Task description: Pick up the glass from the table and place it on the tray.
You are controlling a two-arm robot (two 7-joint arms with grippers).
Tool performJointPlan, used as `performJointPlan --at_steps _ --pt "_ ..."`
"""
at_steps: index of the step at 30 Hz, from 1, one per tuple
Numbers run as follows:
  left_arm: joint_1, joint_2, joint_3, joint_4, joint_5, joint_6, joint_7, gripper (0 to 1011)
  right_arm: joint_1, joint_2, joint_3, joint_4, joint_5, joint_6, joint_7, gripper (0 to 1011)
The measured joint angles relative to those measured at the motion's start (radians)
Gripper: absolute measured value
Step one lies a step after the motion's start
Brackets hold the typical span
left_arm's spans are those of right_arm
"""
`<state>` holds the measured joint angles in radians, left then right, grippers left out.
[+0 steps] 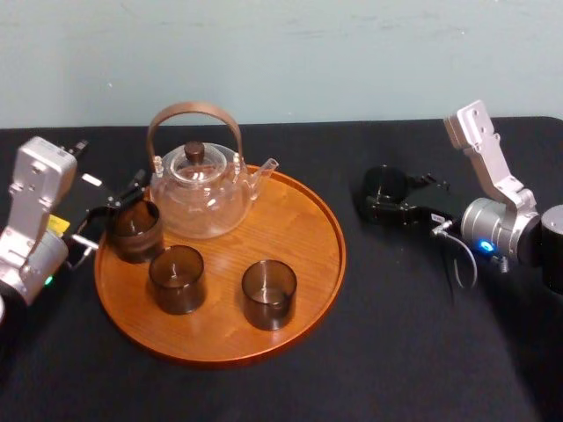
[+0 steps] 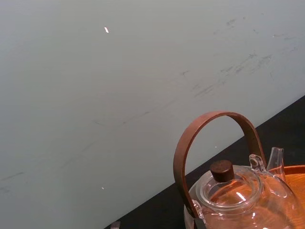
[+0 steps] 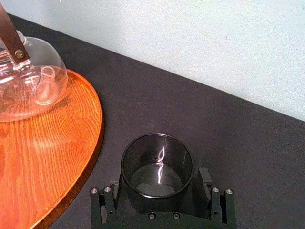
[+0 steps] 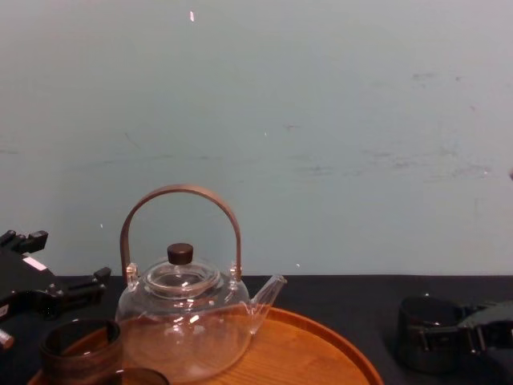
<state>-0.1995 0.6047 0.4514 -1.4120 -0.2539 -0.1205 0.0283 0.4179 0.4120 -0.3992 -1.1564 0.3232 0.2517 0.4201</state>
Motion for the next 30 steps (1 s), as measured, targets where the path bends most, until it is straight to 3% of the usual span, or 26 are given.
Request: performJointPlan --at_steps 13,23,30 --pt "0.000 0.000 0.000 0.000 0.000 0.000 0.000 1001 0.042 -0.035 -0.011 0.058 -0.042 -0.009 0.006 1002" --pt "0.000 0.000 0.000 0.000 0.000 0.000 0.000 1001 0.041 -0.034 -0.010 0.056 -0.042 -0.009 0.005 1000" --pt "0.000 0.000 0.000 0.000 0.000 0.000 0.000 1001 0.039 -0.033 -0.010 0.054 -0.039 -0.008 0.005 903"
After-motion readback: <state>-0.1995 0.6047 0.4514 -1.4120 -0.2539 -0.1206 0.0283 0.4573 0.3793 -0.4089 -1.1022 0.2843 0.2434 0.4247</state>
